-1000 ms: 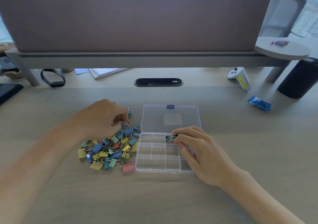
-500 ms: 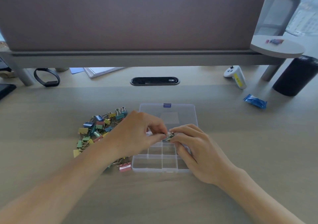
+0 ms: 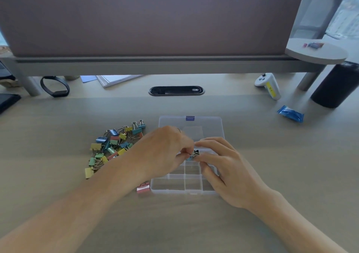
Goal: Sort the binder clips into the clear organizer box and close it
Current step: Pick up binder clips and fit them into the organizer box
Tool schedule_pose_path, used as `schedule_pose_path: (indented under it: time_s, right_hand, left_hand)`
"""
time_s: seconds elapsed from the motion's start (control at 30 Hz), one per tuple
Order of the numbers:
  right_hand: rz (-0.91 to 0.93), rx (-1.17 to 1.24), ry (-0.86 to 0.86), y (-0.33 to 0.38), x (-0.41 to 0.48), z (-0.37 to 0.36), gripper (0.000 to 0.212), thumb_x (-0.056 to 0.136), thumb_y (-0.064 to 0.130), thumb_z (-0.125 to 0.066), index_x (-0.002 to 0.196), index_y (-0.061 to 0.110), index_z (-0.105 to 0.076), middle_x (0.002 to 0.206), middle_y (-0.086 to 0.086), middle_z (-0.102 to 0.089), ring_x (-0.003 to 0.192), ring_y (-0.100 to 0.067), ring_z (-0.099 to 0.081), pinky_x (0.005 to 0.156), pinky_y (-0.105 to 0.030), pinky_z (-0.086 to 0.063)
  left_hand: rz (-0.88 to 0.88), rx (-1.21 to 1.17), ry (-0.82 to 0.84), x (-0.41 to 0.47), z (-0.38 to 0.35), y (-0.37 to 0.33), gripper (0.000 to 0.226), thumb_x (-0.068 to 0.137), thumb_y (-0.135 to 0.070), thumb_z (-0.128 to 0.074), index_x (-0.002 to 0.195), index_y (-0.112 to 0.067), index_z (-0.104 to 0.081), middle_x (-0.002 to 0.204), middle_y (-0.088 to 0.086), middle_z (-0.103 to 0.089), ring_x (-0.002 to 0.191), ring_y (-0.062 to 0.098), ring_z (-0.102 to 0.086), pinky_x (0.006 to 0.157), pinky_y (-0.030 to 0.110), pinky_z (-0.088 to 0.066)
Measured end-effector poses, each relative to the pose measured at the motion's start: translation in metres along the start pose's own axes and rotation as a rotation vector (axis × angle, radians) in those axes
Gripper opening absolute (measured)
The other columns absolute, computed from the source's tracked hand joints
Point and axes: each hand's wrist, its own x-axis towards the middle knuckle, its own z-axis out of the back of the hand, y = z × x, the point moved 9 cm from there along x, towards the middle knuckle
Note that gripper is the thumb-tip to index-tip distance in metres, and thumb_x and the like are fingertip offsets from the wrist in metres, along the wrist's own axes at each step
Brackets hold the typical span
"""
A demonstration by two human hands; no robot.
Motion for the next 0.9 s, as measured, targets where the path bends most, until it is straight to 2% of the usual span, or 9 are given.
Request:
schedule_pose_path:
  time_s: [0.2,0.33,0.47,0.57,0.67,0.77,0.9]
  right_hand:
    - [0.037,0.045,-0.036,0.003,0.0,0.003,0.029,0.099,0.012,-0.058,0.119,0.02,-0.077,0.135,0.007,-0.064,0.13,-0.016,-0.054,0.101,-0.032,-0.05]
    - [0.062,0.068,-0.045,0.006,0.001,0.005,0.028,0.099,0.011,-0.057,0.115,0.02,-0.077,0.131,0.012,-0.066,0.125,-0.014,-0.058,0.097,-0.032,-0.051]
    - [0.064,0.097,-0.035,0.007,0.002,0.006,0.03,0.099,0.008,-0.055,0.116,0.022,-0.075,0.129,0.015,-0.067,0.124,-0.011,-0.058,0.098,-0.032,-0.05]
    - [0.049,0.126,-0.051,0.006,0.002,0.007,0.03,0.1,0.008,-0.053,0.116,0.023,-0.074,0.128,0.017,-0.067,0.123,-0.009,-0.059,0.098,-0.031,-0.05]
    - [0.013,0.167,-0.048,0.002,0.002,0.006,0.03,0.101,0.014,-0.048,0.115,0.023,-0.074,0.125,0.02,-0.067,0.121,-0.006,-0.06,0.098,-0.03,-0.051]
    - [-0.035,0.149,-0.028,-0.004,0.002,0.003,0.03,0.103,0.021,-0.046,0.113,0.024,-0.074,0.126,0.022,-0.067,0.12,-0.001,-0.059,0.097,-0.028,-0.051]
    - [-0.034,0.149,-0.01,-0.003,0.004,0.002,0.032,0.104,0.024,-0.044,0.113,0.025,-0.075,0.13,0.024,-0.064,0.122,0.001,-0.056,0.099,-0.022,-0.047]
  left_hand:
    - [-0.02,0.167,0.054,0.003,-0.001,-0.014,0.016,0.103,-0.029,-0.057,0.106,-0.027,-0.072,0.097,-0.007,-0.067,0.09,0.01,-0.06,0.067,0.02,-0.033]
    - [-0.044,0.408,0.058,0.005,0.0,-0.032,0.018,0.102,-0.013,-0.052,0.097,-0.022,-0.067,0.086,-0.003,-0.06,0.075,0.015,-0.049,0.065,0.026,-0.03]
    - [-0.035,0.51,0.143,0.007,0.002,-0.049,0.027,0.101,-0.001,-0.041,0.094,-0.025,-0.051,0.086,0.0,-0.046,0.08,0.02,-0.043,0.071,0.029,-0.029]
    - [-0.048,0.548,0.135,0.007,0.0,-0.053,0.027,0.103,-0.002,-0.038,0.1,-0.022,-0.056,0.089,0.002,-0.05,0.08,0.021,-0.043,0.072,0.03,-0.027]
    - [-0.018,0.505,0.102,0.006,-0.001,-0.047,0.026,0.103,-0.003,-0.042,0.103,-0.021,-0.061,0.089,0.002,-0.056,0.078,0.021,-0.045,0.071,0.03,-0.031]
    - [0.066,0.333,0.041,0.005,0.001,-0.025,0.018,0.1,-0.01,-0.052,0.098,-0.023,-0.065,0.091,-0.001,-0.066,0.079,0.019,-0.059,0.066,0.031,-0.043]
    - [0.113,0.154,0.031,0.004,-0.007,-0.007,0.014,0.095,-0.017,-0.064,0.095,-0.026,-0.074,0.095,-0.005,-0.067,0.086,0.016,-0.064,0.076,0.033,-0.055]
